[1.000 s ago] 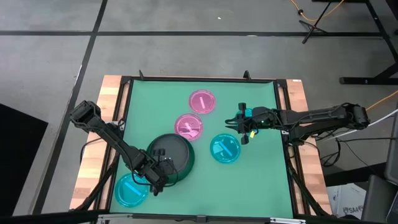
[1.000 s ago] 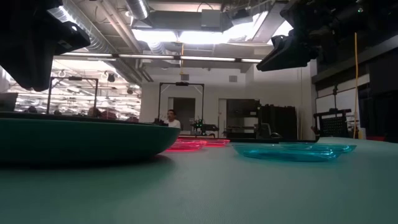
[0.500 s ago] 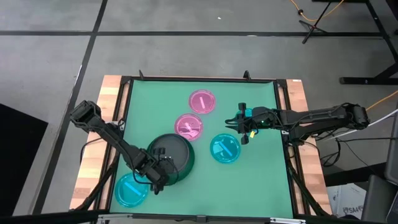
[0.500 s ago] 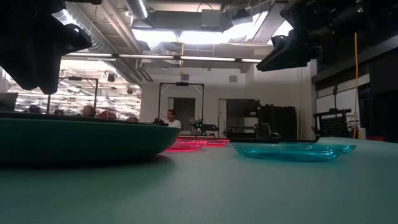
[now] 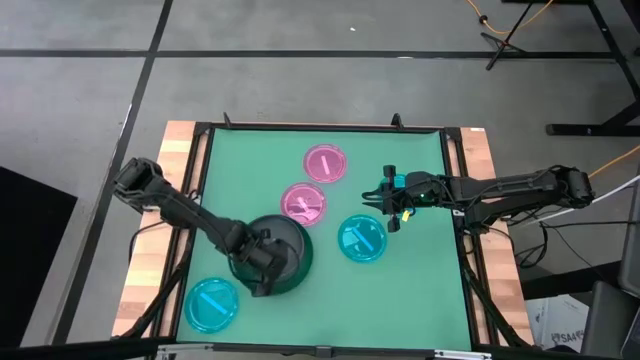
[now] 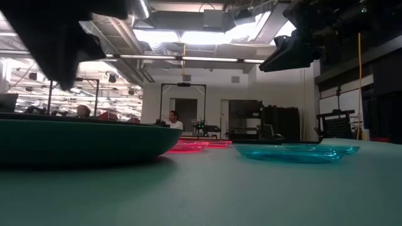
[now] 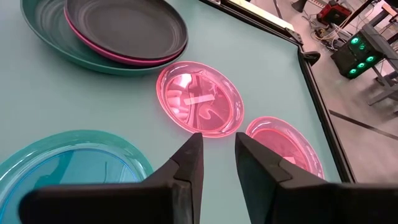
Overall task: Stack plastic plates
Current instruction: Stack the bottom light pink plate on top of the black plate
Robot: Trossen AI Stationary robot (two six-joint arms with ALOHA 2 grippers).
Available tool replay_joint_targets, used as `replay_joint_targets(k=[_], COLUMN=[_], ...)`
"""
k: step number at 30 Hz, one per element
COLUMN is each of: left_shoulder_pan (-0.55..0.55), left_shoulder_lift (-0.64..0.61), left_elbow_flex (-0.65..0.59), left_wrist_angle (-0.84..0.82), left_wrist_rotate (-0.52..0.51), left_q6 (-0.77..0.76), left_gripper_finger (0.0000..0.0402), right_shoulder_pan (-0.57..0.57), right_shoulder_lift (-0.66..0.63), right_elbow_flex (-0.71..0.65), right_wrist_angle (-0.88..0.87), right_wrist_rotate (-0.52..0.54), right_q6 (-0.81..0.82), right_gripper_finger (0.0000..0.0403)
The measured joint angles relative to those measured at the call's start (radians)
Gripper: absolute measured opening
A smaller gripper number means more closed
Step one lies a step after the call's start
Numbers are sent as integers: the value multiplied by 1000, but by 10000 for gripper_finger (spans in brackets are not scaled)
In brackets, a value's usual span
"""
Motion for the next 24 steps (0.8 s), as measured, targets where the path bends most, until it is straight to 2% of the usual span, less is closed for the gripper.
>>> replay_joint_targets(k=[12,21,24], left_shoulder_pan=[164,342,406], left_shoulder_lift=[-12,-12,-12], left_elbow_flex=[0,0,0], left_wrist_angle=[32,49,49], left_wrist_rotate=[-5,-8,-9], left_q6=[79,85,136], left_gripper_finger=[110,110,110], right_shoulder_pan=[0,0,0], right_shoulder_lift=[0,0,0], right_elbow_flex=[0,0,0], right_wrist_angle=[0,0,0], right_wrist_rotate=[0,0,0], right_q6=[0,0,0], right_gripper_finger=[83,83,83])
